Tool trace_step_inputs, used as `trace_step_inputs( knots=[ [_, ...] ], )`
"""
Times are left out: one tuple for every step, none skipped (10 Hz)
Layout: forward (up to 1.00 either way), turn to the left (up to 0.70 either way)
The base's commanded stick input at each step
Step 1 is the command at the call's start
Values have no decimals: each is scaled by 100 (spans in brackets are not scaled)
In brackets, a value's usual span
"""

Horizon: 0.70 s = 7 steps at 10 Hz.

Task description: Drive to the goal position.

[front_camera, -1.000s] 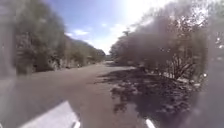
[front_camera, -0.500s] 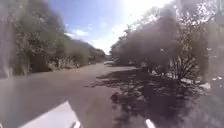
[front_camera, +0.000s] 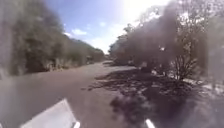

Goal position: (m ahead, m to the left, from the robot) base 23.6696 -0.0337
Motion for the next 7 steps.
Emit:
trace_step_inputs(
  knots=[
    [50, 0],
    [50, 0],
    [50, 0],
    [50, -2],
    [50, -44],
    [50, -50],
    [50, -50]
  ],
)
